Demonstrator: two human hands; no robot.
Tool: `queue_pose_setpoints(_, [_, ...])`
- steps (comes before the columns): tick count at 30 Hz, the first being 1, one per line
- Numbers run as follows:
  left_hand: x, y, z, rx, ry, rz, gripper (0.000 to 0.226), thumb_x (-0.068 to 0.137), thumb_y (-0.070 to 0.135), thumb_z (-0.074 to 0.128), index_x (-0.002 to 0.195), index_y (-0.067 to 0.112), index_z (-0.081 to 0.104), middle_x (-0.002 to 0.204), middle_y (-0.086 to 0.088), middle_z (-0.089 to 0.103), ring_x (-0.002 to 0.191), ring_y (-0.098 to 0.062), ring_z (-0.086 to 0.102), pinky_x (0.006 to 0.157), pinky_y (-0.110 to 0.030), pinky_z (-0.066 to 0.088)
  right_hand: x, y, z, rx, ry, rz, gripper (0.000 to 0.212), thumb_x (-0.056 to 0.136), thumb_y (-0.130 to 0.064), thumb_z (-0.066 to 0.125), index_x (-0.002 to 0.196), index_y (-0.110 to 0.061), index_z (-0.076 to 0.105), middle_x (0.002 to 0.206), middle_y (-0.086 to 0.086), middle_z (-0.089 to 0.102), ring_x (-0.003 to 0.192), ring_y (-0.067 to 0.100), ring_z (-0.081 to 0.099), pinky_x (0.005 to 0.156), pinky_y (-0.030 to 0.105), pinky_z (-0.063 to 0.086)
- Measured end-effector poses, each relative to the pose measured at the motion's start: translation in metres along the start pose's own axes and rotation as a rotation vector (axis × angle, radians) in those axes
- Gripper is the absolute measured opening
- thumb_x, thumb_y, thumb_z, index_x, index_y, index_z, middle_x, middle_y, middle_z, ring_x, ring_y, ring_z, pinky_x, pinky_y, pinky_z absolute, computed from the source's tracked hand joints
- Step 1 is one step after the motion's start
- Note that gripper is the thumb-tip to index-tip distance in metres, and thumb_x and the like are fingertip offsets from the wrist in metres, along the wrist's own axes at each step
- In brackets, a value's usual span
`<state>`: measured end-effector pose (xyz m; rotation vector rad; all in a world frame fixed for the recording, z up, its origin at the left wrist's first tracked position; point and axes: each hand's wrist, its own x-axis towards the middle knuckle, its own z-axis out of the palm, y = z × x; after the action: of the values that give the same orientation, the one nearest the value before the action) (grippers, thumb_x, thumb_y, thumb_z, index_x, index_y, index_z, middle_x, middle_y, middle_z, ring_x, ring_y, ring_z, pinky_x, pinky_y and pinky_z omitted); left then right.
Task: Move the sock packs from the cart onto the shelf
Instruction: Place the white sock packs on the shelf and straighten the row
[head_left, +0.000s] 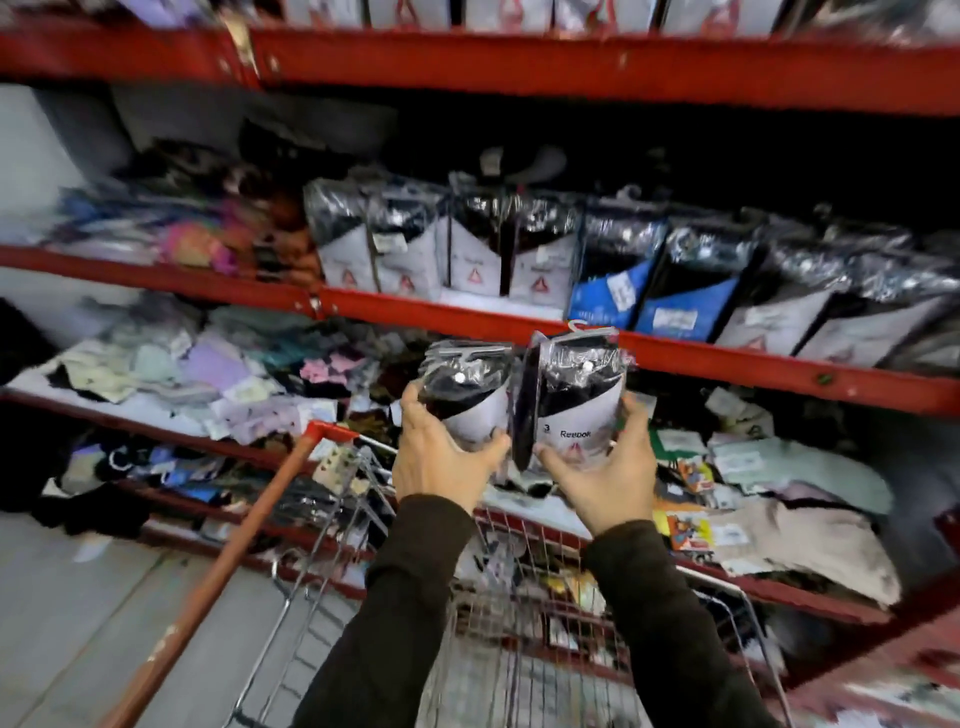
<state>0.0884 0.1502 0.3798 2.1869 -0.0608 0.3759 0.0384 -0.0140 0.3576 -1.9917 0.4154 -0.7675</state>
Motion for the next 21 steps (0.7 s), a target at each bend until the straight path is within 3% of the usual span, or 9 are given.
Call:
queue_pose_setpoints(3, [0.026,0.020,-0.012,-0.098,0.081,0.105,0.097,0.069,0.040,0.085,0.143,0.017,0.028,0.134,-0.010,0.056,0.119,-0.032,0.060,0.089,-0.039,0.054,0.026,-0.026,0.000,0.033,0.043,-0.082,0.099,0.060,-0.035,0.091,0.139,-0.018,0.034,0.134,0.002,0.051,0.121,0.014,0.051,0.102,0.028,0.043])
queue_pose_setpoints(8, [0.081,0.051,-0.021,-0.214,0.169,0.252,0.094,0.070,0.032,0.086,0.142,0.016,0.028,0.137,-0.012,0.049,0.128,-0.028,0.049,0.103,-0.034,0.048,0.076,-0.062,0.012,0.078,0.088,-0.160,0.102,0.064,-0.026,0.090,0.143,-0.021,0.026,0.143,0.004,0.043,0.129,0.012,0.044,0.109,0.023,0.036])
queue_pose_setpoints(11, [0.120,0.065,-0.016,-0.264,0.172,0.298,0.096,0.071,0.025,0.087,0.144,0.007,0.027,0.142,-0.014,0.042,0.134,-0.027,0.041,0.107,-0.021,0.034,0.107,-0.077,0.031,0.140,0.097,-0.214,0.108,0.064,-0.025,0.089,0.146,-0.032,0.019,0.149,0.001,0.033,0.137,0.019,0.042,0.115,0.037,0.039])
queue_pose_setpoints(15, [0.162,0.068,-0.002,-0.257,0.136,0.291,0.101,0.071,0.029,0.086,0.145,0.007,0.022,0.144,-0.017,0.040,0.136,-0.030,0.040,0.111,-0.032,0.035,0.136,-0.086,0.055,0.046,0.169,-0.250,0.105,0.066,-0.014,0.089,0.148,-0.009,0.023,0.142,0.009,0.034,0.135,0.017,0.036,0.111,0.018,0.028])
queue_pose_setpoints(21, [0.191,0.057,0.030,-0.294,0.143,0.257,0.097,0.067,0.024,0.088,0.140,0.009,0.027,0.140,-0.015,0.036,0.132,-0.029,0.040,0.113,-0.045,0.041,0.160,-0.077,0.089,-0.045,0.213,-0.194,0.099,0.073,-0.014,0.085,0.148,-0.005,0.021,0.146,0.016,0.029,0.142,0.032,0.031,0.117,0.037,0.032])
